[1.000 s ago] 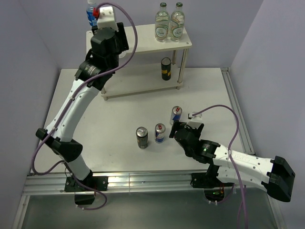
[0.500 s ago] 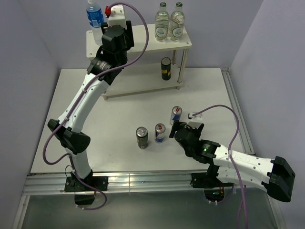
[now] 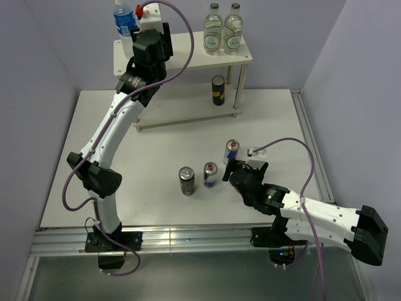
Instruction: Place and organize the beverage onto the shelf
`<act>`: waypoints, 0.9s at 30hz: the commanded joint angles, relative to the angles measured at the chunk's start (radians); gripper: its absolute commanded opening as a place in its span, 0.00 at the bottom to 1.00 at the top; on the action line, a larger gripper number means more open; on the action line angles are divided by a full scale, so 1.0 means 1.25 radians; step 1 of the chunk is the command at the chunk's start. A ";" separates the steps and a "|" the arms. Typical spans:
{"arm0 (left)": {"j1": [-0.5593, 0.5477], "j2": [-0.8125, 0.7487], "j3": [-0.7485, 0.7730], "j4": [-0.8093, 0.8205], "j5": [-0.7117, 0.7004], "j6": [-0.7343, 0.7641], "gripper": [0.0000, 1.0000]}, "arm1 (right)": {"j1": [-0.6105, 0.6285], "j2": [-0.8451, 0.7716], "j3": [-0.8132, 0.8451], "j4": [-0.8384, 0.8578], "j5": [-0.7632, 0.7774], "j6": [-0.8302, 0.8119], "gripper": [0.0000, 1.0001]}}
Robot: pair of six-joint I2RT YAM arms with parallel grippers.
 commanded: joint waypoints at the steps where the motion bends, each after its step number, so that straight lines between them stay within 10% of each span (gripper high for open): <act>1: 0.017 -0.012 0.048 0.122 0.008 0.002 0.42 | 0.005 0.002 0.020 0.010 0.025 0.005 1.00; 5: 0.025 -0.010 0.048 0.134 0.016 0.008 0.79 | 0.006 0.004 0.020 0.010 0.023 0.004 1.00; 9: 0.033 0.004 0.060 0.138 0.027 0.010 0.88 | 0.006 0.005 0.021 0.010 0.025 0.003 1.00; 27: 0.076 0.105 0.122 0.218 0.077 -0.014 0.92 | 0.006 0.019 0.026 0.009 0.030 0.004 1.00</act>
